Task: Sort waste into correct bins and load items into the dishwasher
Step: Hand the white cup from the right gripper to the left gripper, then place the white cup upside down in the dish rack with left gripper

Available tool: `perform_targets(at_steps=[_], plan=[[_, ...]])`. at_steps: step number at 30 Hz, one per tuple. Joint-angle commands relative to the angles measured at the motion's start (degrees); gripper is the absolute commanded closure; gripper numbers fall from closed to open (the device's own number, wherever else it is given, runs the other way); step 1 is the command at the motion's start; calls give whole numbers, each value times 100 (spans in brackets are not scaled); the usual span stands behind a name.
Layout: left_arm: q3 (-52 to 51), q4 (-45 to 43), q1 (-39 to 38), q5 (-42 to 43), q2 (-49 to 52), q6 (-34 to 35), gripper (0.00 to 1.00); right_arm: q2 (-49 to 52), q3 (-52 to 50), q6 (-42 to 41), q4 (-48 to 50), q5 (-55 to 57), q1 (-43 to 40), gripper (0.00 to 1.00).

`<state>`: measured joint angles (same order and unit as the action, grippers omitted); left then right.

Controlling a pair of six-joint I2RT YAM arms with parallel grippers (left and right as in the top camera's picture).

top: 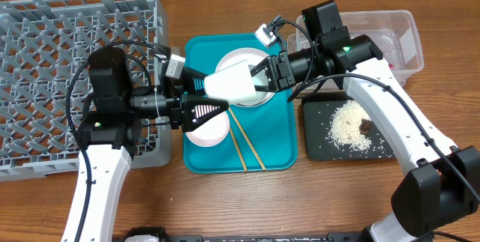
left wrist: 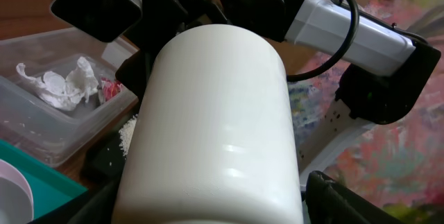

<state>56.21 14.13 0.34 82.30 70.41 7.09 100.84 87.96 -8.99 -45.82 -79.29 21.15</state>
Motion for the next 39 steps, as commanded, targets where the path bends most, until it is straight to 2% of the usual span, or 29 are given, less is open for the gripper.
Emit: perform_targets(at_steps=[1,10,13,16,20,21,22,23,24,27,31,36,39], plan=[[96,-146,-44,264,2,-66,18,-44,98,7,26,11,37,96],[96,-350,-234,105,2,-66,18,-44,98,7,9,13,140,96],[96,-494,-313,107,4,-66,29,-44,98,7,9,13,140,96],[96,-498,-310,107,4,-66,32,-44,98,7,9,13,140,96],[96,-496,-310,-44,4,-63,43,-44,98,7,9,13,140,96],[96,-496,-308,-190,4,-63,47,-44,98,7,7,15,140,95],[96,-494,-295,-400,2,-63,47,-44,98,7,4,39,136,85],[96,-492,-284,-555,2,-63,48,-44,98,7,-11,105,131,79],[96,-494,-254,-809,2,-63,54,-44,98,7,-101,332,127,77],[96,-431,-85,-1320,2,-66,62,-44,98,7,-380,1290,109,70],[96,223,350,-2273,2,-245,69,-44,98,7,-667,2570,-177,51],[98,1180,984,-3294,-11,-459,75,-57,101,7,-1060,3941,-828,50],[153,1912,1394,-4321,-66,-457,76,-181,101,55,-1552,4614,-1231,50]])
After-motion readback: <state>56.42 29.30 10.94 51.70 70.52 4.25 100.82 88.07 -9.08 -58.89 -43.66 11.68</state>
